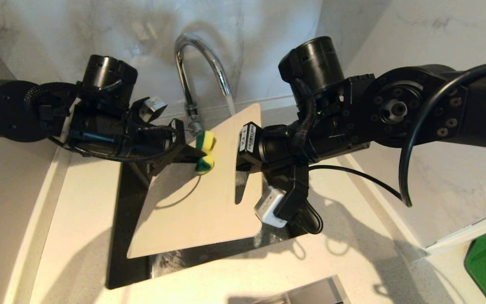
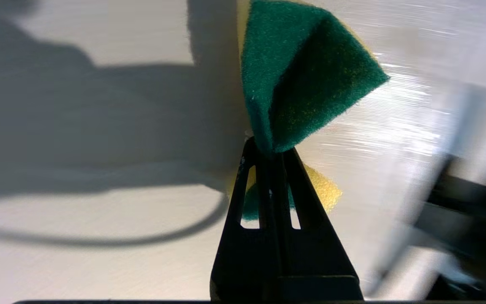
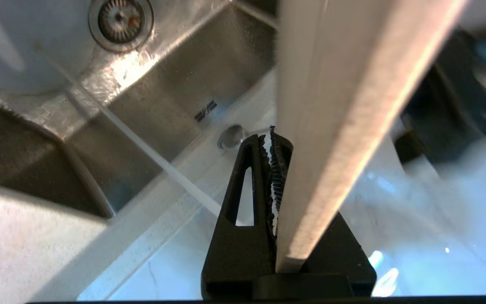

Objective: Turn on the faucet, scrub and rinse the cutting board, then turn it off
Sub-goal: Put down the cutting board

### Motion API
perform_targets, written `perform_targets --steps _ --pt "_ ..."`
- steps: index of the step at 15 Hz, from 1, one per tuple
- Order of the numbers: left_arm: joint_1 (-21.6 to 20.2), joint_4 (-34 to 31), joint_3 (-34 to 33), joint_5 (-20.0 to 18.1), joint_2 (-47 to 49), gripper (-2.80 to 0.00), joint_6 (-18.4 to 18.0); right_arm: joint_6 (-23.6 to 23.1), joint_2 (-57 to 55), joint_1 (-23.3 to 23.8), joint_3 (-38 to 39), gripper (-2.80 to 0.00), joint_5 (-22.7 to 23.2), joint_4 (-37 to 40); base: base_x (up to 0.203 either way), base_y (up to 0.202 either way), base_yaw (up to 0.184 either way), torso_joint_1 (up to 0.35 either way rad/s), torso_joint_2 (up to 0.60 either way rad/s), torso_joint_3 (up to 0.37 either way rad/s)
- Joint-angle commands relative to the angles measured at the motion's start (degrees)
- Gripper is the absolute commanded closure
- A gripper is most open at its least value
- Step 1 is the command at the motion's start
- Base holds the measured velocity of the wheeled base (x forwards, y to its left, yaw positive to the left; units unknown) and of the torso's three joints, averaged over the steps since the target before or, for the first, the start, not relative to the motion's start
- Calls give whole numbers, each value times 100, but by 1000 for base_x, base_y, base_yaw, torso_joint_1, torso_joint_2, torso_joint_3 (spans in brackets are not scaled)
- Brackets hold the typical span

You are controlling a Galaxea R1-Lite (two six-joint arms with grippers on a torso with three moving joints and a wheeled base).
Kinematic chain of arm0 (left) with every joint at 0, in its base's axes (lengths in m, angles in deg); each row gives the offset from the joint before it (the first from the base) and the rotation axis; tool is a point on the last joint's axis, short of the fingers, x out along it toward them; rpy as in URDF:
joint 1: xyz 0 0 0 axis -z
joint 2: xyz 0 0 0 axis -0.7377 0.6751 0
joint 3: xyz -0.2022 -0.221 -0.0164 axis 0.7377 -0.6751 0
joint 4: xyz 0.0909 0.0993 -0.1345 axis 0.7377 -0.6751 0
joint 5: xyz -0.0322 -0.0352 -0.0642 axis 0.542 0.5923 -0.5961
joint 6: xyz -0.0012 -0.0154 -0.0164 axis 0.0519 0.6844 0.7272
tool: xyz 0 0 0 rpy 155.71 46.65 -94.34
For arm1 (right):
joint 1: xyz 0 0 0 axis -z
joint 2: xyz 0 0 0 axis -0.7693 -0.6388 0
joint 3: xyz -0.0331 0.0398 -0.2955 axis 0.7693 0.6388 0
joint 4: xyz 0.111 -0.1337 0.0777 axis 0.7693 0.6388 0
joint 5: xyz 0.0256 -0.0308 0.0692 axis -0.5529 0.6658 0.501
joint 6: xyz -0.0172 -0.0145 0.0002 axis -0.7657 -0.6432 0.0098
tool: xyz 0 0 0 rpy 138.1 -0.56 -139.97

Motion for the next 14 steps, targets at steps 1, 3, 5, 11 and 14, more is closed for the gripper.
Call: perform_targets --steps 1,3,5,11,14 --pt "-280 192 -328 -28 103 0 -56 -80 74 -14 21 0 41 -25 0 0 0 0 0 0" --pt "-650 666 -730 -81 191 0 -161 -80 138 -10 76 0 41 -25 0 0 0 0 0 0" --pt "-1009 874 -1012 -286 261 0 -193 -80 171 -5 118 0 41 -25 0 0 0 0 0 0" --pt "-2359 1266 -1726 -879 518 0 -709 -11 197 -5 171 0 49 -25 0 0 0 0 0 0" --pt "-2970 1275 -1756 -1091 623 0 -1053 -10 214 -5 171 0 49 -25 0 0 0 0 0 0"
